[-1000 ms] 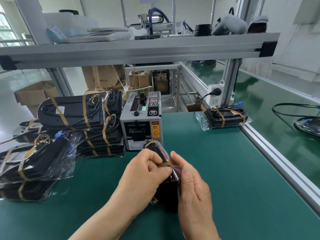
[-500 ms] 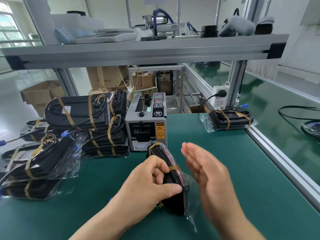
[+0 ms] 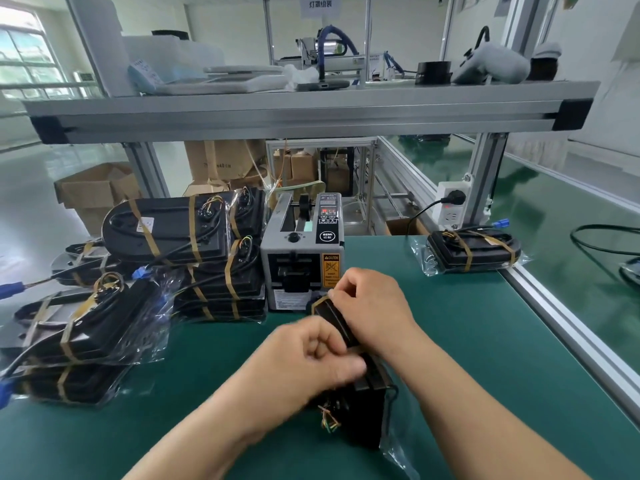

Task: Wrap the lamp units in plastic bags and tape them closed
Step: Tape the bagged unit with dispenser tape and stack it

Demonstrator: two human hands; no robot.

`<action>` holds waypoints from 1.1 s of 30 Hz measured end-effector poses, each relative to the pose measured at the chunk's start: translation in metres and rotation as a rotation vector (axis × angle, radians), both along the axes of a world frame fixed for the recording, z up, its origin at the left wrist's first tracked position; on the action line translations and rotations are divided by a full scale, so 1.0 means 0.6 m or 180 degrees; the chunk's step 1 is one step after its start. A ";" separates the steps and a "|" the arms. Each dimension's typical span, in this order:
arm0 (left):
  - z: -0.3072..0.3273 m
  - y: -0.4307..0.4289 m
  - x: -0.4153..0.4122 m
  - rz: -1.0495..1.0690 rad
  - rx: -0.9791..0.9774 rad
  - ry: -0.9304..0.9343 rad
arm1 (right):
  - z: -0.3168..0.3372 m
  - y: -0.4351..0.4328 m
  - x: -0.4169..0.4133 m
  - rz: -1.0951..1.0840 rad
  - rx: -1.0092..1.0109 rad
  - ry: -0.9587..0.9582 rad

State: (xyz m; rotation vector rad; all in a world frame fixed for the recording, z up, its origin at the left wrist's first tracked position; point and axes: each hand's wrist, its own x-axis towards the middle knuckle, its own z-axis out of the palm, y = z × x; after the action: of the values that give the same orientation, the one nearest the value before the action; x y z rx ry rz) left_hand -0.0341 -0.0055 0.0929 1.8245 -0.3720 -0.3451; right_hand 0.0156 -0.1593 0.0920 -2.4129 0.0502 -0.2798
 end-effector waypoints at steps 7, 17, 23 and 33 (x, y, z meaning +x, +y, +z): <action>-0.028 0.000 0.172 0.2168 -0.1273 0.1438 | -0.008 -0.010 -0.002 -0.0095 0.0001 0.0032; -0.033 -0.040 0.222 0.2643 -0.1742 0.1830 | -0.008 -0.008 -0.012 -0.0022 0.0029 0.0023; -0.022 -0.064 0.218 0.3244 -0.2205 0.1765 | -0.006 -0.003 -0.009 0.0014 -0.0156 -0.0127; -0.005 0.004 0.123 0.0516 -0.0911 0.0733 | -0.019 -0.017 0.006 0.0020 0.0401 0.0290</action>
State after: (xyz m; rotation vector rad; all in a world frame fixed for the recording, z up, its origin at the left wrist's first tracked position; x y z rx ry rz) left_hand 0.0399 -0.0028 0.0902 1.5048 -0.1053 -0.3647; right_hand 0.0193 -0.1694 0.0803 -2.2990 0.0986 -0.1588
